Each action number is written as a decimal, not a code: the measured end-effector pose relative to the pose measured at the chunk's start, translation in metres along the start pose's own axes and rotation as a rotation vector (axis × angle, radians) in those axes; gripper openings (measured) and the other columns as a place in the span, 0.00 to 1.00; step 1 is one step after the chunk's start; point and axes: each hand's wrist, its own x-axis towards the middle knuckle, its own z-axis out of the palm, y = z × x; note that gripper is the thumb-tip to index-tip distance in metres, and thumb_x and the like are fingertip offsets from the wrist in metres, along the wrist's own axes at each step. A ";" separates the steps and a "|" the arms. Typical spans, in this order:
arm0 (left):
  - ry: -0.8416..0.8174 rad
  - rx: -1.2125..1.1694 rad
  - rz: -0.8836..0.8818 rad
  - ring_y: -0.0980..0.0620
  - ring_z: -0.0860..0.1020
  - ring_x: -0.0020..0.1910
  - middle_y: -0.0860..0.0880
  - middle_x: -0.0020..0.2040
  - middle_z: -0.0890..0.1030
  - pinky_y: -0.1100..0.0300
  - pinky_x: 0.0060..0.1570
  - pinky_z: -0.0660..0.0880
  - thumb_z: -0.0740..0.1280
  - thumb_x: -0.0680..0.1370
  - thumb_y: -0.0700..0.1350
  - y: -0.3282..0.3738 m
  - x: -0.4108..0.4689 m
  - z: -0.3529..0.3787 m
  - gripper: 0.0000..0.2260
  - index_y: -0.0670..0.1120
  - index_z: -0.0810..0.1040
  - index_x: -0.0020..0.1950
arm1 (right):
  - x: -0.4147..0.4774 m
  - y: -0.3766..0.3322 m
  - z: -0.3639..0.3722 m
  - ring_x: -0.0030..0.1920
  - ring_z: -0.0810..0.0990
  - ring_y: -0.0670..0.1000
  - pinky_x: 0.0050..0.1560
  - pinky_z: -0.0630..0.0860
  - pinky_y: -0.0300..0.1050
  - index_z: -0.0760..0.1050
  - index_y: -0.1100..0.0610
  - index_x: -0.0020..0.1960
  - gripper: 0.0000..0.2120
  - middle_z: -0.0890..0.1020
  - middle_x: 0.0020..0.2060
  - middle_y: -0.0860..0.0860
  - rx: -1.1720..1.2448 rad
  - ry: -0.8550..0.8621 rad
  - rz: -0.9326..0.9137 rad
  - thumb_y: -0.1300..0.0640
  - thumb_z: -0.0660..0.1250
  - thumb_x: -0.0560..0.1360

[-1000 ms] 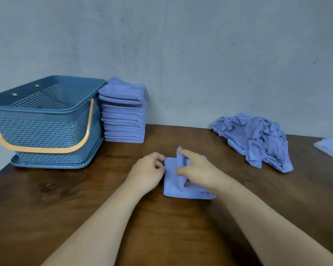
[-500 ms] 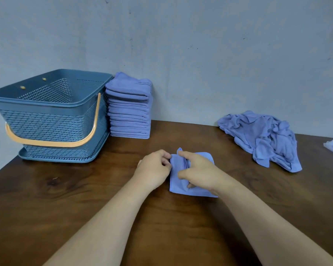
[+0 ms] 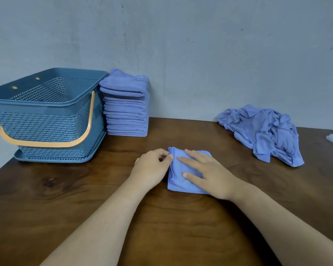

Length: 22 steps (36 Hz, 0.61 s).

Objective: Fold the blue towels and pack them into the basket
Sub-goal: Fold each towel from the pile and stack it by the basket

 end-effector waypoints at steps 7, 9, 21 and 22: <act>0.065 0.055 0.024 0.55 0.79 0.59 0.59 0.55 0.82 0.46 0.68 0.75 0.67 0.84 0.54 -0.004 0.000 0.005 0.14 0.57 0.81 0.69 | -0.003 -0.004 0.002 0.84 0.34 0.46 0.84 0.41 0.52 0.46 0.26 0.81 0.36 0.40 0.85 0.38 -0.090 -0.138 0.028 0.20 0.51 0.76; 0.100 0.108 0.016 0.53 0.77 0.58 0.58 0.52 0.79 0.46 0.66 0.75 0.68 0.84 0.55 -0.004 0.002 0.007 0.17 0.56 0.79 0.72 | -0.003 -0.004 0.003 0.84 0.33 0.48 0.84 0.40 0.54 0.44 0.24 0.80 0.36 0.39 0.84 0.37 -0.103 -0.146 0.033 0.19 0.49 0.76; 0.080 0.478 -0.076 0.51 0.76 0.50 0.55 0.46 0.76 0.50 0.55 0.73 0.58 0.79 0.73 0.011 -0.007 0.019 0.24 0.53 0.76 0.48 | 0.002 -0.003 0.001 0.83 0.32 0.47 0.83 0.39 0.55 0.48 0.23 0.79 0.40 0.41 0.84 0.36 0.052 -0.157 0.054 0.17 0.58 0.71; 0.069 0.475 -0.081 0.50 0.75 0.50 0.55 0.46 0.75 0.50 0.55 0.72 0.58 0.79 0.71 0.012 -0.006 0.021 0.23 0.53 0.75 0.46 | 0.001 -0.003 0.002 0.83 0.33 0.45 0.83 0.39 0.54 0.51 0.23 0.79 0.40 0.43 0.84 0.35 0.098 -0.126 0.057 0.18 0.60 0.71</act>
